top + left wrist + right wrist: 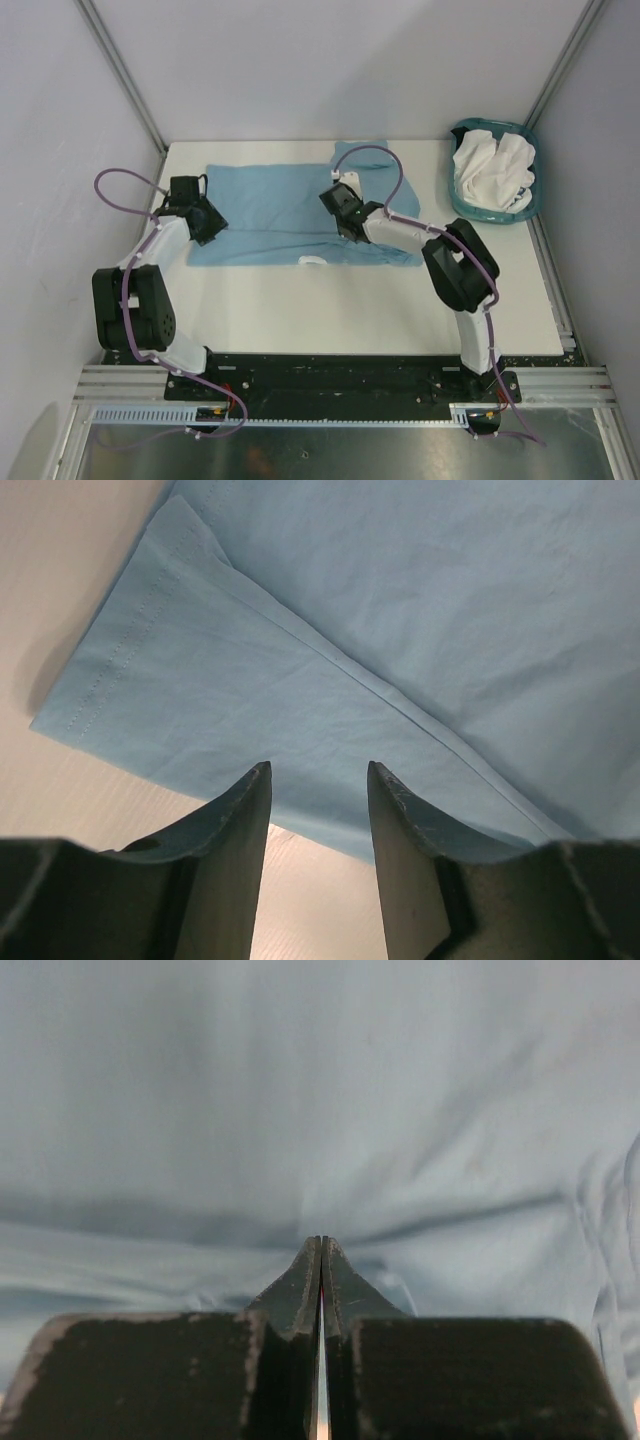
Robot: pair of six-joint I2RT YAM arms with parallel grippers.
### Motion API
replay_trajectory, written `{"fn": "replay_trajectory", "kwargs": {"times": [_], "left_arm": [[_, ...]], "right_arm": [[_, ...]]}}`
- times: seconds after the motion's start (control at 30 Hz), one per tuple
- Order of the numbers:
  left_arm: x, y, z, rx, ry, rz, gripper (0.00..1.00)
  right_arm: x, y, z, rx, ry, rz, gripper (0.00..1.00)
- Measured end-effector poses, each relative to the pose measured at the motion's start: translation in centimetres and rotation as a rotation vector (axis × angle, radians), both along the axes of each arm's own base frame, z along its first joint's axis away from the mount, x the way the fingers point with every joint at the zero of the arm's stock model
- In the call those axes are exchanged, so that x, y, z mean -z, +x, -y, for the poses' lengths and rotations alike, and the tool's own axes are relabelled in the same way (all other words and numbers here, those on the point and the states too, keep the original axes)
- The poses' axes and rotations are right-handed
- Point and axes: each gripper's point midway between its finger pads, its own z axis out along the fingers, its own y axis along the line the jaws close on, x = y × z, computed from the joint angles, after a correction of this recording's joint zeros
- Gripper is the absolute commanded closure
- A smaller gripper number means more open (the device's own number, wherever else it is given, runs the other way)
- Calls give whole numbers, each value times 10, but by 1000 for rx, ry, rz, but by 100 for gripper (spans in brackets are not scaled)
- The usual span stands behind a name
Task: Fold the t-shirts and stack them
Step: Fold the flattened tshirt in 1/3 of the way
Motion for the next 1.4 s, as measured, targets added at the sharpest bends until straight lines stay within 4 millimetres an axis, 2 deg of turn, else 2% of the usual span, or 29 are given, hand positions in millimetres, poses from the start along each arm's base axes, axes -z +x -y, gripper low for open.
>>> {"fn": "replay_trajectory", "kwargs": {"times": [0.2,0.27,0.33,0.4,0.5,0.57,0.67,0.83,0.93,1.03,1.17,1.23,1.4], "left_arm": [[3,0,3,9,-12,-8,52],[4,0,3,10,-14,-12,52],[5,0,5,17,-22,-14,51],[6,-1,9,38,-34,-16,49],[5,-1,24,98,-53,-12,46],[3,1,45,169,-66,-5,44],[-3,5,90,304,-88,17,43],[-16,13,189,559,-130,84,43],[-21,19,246,677,-144,120,43],[-21,20,296,770,-153,140,44],[-14,17,344,852,-156,150,44],[-8,14,359,882,-150,149,45],[5,10,372,904,-121,137,47]], "right_arm": [[-4,43,-17,-35,-28,68,100],[-3,49,-20,-45,-34,74,100],[-5,53,-18,-49,-37,75,94],[-7,56,-13,-40,-35,73,81],[-8,57,0,-9,-10,56,69],[-9,48,20,24,16,21,67],[-24,34,54,92,57,-7,66],[-53,8,108,207,167,-7,66],[-53,-12,134,256,211,-32,66],[-40,-31,151,293,222,-80,66],[-20,-53,159,302,228,-146,67],[-16,-60,161,305,230,-164,67],[-16,-67,161,302,249,-170,68]]}}
